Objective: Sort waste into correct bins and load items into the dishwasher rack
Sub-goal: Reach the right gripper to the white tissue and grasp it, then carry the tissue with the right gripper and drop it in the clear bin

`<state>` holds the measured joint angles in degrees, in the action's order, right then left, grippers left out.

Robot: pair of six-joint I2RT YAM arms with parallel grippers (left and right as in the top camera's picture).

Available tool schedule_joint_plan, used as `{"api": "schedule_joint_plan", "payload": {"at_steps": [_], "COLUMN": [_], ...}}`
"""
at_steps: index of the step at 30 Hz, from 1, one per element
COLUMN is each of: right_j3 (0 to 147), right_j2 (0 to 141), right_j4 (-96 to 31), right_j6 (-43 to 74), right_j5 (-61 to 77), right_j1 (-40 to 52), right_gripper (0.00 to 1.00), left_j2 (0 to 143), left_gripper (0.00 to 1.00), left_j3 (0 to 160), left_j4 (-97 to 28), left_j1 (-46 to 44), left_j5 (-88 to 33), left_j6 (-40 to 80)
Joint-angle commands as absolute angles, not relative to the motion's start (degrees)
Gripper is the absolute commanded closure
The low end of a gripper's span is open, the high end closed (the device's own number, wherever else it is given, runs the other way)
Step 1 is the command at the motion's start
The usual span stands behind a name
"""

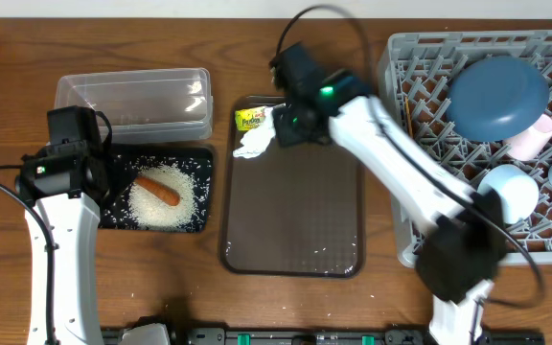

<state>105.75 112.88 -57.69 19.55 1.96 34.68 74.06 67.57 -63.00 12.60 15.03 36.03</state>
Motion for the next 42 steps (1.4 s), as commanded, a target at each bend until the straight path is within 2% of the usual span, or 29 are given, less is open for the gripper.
{"api": "schedule_joint_plan", "payload": {"at_steps": [1, 9, 19, 22, 26, 29, 32, 42], "right_j3": [106.0, 106.0, 106.0, 106.0, 106.0, 106.0, 106.0, 106.0], "right_j2": [108.6, 106.3, 105.4, 105.4, 105.4, 105.4, 105.7, 112.2], "right_j4": [-58.1, -58.7, -63.0, -62.7, -57.9, -52.5, -46.9, -28.9], "right_j6": [19.7, 19.7, 19.7, 18.8, 14.5, 14.8, 15.9, 23.2], "right_j5": [1.9, -1.1, -2.8, 4.6, 22.0, 27.3, 26.7, 13.4], "right_j1": [34.3, 32.7, 17.3, 13.7, 12.3, 14.2, 18.6, 35.4], "right_gripper": [0.99, 0.99, 0.99, 0.99, 0.99, 0.99, 0.99, 0.99], "left_j2": [74.2, 74.2, 74.2, 74.2, 74.2, 74.2, 74.2, 74.2], "left_gripper": [0.02, 0.02, 0.01, 0.02, 0.02, 0.01, 0.02, 0.02], "left_j3": [68.2, 68.2, 68.2, 68.2, 68.2, 68.2, 68.2, 68.2], "left_j4": [-63.2, -63.2, -63.2, -63.2, -63.2, -63.2, -63.2, -63.2], "left_j1": [12.8, 12.8, 12.8, 12.8, 12.8, 12.8, 12.8, 12.8], "left_j5": [15.9, 15.9, 15.9, 15.9, 15.9, 15.9, 15.9, 15.9], "left_j6": [36.3, 36.3, 36.3, 36.3, 36.3, 36.3, 36.3, 36.3]}}
